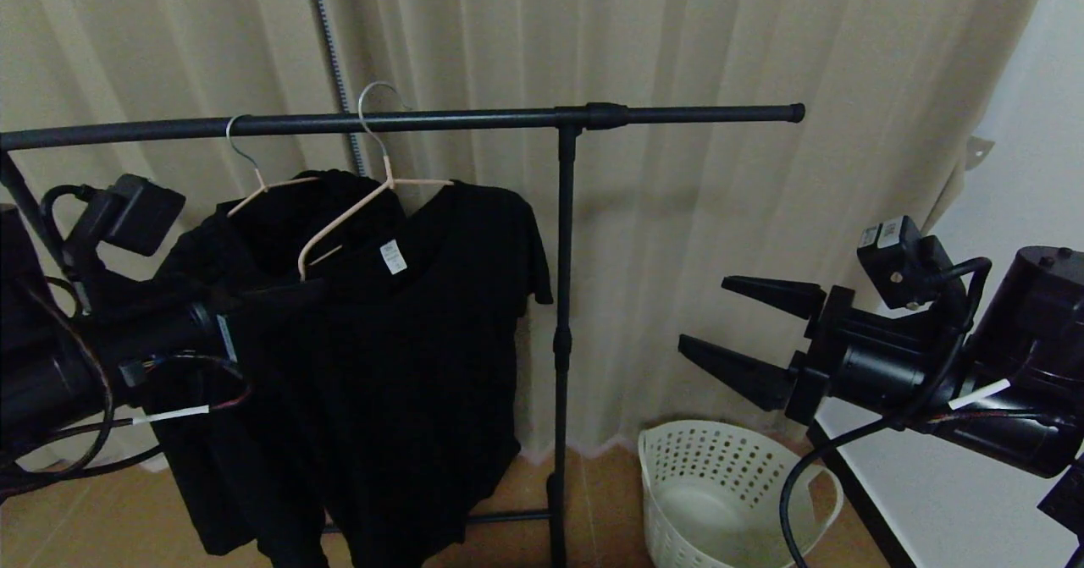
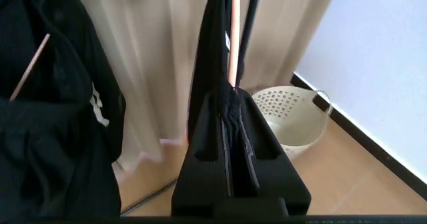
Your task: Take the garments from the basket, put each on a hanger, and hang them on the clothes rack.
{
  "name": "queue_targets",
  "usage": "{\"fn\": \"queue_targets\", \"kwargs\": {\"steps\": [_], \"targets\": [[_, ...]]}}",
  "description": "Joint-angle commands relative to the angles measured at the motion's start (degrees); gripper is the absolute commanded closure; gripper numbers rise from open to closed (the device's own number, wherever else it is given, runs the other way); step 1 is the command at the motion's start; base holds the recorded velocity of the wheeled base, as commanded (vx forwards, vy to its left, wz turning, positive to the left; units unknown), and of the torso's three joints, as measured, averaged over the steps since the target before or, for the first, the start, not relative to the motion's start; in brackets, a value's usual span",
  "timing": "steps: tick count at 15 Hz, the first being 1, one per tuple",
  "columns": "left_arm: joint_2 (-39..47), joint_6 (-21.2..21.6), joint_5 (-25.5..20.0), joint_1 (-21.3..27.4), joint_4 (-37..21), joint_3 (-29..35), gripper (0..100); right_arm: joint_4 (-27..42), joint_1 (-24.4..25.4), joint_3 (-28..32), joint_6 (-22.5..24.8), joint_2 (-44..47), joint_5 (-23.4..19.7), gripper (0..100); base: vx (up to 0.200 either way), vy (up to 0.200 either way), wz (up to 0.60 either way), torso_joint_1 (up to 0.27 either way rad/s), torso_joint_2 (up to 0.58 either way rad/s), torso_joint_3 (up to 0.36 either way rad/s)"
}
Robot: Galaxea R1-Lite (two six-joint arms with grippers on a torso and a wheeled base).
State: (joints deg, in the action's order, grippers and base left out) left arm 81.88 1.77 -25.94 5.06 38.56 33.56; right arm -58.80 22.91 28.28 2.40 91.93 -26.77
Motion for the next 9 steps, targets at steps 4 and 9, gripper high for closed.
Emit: {"fn": "queue_targets", "kwargs": {"steps": [4, 9], "targets": [[4.69, -1.33, 1.68, 2.32, 3.19, 0.37, 100, 0.0, -0.05, 0.11, 0.06, 0.0, -0.04, 0, 0.0, 0.0, 0.0, 0.0, 0.0, 0.0], [8.82, -4.67, 1.68, 2.41, 9.17, 1.42, 100, 0.0, -0.05, 0.02, 0.06, -0.08, -0.04, 0, 0.0, 0.0, 0.0, 0.0, 0.0, 0.0]]}}
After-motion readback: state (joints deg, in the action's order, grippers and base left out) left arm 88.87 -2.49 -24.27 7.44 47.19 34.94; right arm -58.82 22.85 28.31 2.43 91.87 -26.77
